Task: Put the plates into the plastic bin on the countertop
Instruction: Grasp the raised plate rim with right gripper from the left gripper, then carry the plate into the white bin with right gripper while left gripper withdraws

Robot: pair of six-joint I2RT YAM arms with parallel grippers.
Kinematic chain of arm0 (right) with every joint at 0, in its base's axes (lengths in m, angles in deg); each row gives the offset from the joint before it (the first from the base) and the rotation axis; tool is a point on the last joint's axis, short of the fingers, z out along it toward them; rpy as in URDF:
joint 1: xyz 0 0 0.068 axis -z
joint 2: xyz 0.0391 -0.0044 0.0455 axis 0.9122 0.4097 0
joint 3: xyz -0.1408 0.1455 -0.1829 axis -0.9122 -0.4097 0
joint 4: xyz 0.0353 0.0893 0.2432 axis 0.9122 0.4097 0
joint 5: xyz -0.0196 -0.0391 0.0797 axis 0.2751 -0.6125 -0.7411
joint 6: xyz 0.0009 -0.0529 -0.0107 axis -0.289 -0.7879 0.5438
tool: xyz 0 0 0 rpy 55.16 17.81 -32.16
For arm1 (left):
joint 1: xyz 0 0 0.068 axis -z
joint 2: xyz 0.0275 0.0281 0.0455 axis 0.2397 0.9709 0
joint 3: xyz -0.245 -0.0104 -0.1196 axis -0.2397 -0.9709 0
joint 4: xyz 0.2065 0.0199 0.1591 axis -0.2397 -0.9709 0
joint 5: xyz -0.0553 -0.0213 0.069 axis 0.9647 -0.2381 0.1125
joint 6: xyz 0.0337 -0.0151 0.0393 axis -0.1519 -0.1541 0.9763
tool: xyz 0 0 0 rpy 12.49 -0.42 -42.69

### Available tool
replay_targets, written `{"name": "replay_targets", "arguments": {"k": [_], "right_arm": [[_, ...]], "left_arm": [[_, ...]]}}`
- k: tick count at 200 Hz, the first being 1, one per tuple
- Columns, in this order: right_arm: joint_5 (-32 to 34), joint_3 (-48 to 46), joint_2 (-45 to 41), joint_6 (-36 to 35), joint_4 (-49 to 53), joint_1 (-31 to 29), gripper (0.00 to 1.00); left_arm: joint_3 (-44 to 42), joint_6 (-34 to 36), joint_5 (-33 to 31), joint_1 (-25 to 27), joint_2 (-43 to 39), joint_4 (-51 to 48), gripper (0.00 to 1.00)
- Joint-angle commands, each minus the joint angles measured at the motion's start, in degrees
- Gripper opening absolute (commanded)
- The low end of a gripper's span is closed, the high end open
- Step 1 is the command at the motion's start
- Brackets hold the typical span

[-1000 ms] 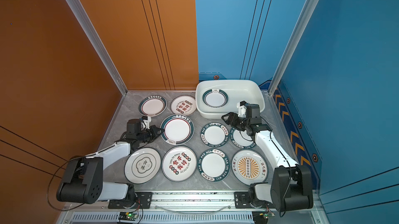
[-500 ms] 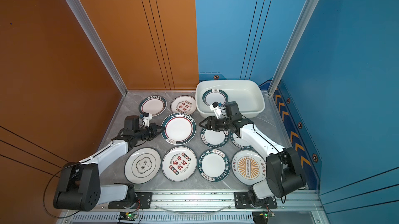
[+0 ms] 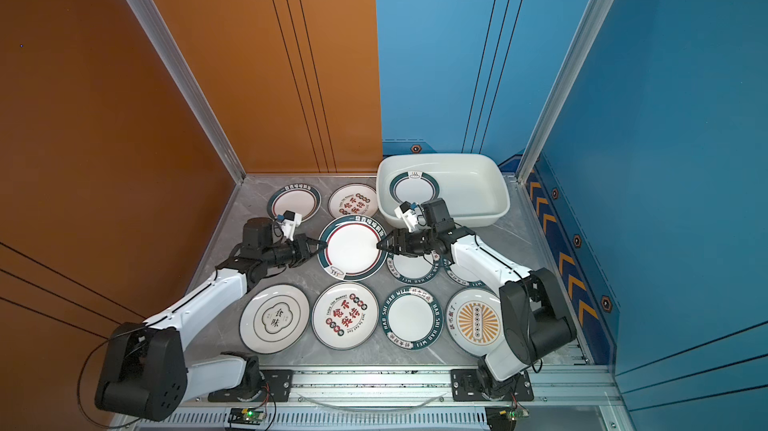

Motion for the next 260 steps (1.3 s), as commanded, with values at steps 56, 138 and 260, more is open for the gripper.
{"name": "replay_targets", "arguments": {"k": [56,138,260], "right_arm": [[-0.6,0.6,3.4,3.4,-6.5,-0.4,0.39],[0.8,1.1,3.7,4.5,-6.2,0.3,0.00],[5.8,14.1,5.3,6.9,1.0,13.6,0.00]], "left_arm": [[4.1,1.2,0.7,3.5,2.5,2.1,0.00],[5.0,2.8,-1.0,3.7,4.5,0.8,0.22],[-3.0,1.2,-12.4,0.8,-4.0,4.6,0.98]]}}
